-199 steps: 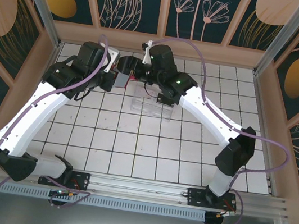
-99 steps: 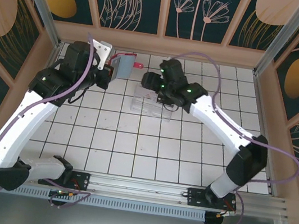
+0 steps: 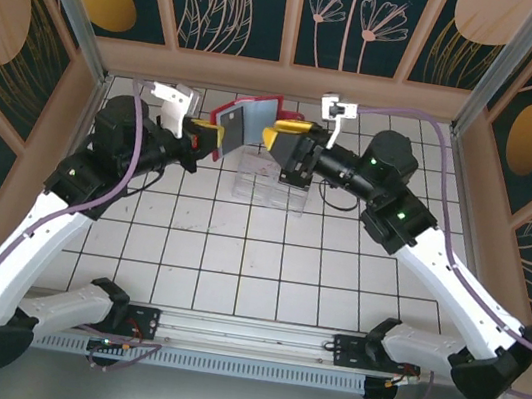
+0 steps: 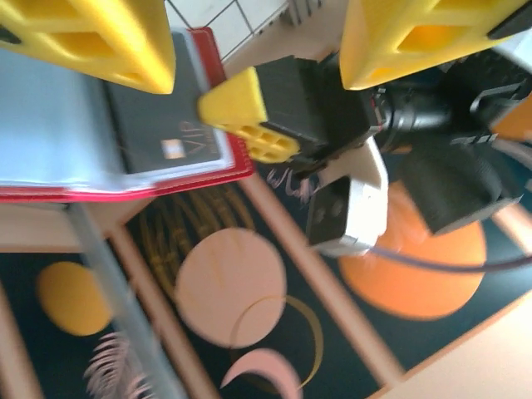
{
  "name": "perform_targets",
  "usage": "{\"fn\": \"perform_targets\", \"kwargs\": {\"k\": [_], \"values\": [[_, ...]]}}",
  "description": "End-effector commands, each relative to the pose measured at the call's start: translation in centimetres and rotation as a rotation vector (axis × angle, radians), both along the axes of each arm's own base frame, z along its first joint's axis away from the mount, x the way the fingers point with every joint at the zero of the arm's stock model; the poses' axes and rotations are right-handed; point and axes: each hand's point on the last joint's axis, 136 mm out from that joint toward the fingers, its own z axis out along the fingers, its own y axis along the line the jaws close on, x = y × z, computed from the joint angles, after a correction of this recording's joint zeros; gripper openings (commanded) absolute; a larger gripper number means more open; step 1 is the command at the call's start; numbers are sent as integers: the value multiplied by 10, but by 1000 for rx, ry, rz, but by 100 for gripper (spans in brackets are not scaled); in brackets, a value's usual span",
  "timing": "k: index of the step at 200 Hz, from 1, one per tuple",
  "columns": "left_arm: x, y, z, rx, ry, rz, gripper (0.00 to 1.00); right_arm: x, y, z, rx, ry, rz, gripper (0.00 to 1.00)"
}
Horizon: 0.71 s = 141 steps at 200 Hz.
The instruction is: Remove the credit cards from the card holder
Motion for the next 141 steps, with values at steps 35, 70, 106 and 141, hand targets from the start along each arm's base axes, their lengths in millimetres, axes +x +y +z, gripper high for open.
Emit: {"fn": "perform_targets", "kwargs": {"k": [35, 70, 106, 141], "values": [[-40, -24, 58, -206, -162, -245, 0, -29, 28, -5, -96, -38, 222, 34], [-52, -30, 58, -220, -159, -325, 0, -31, 16, -7, -143, -69, 180, 29], [-66, -35, 62, -230, -169, -408, 0, -22, -2, -4, -159, -78, 110, 27], [-70, -35, 63, -229, -172, -423, 0, -17, -15, 2, -158, -86, 82, 25]]}}
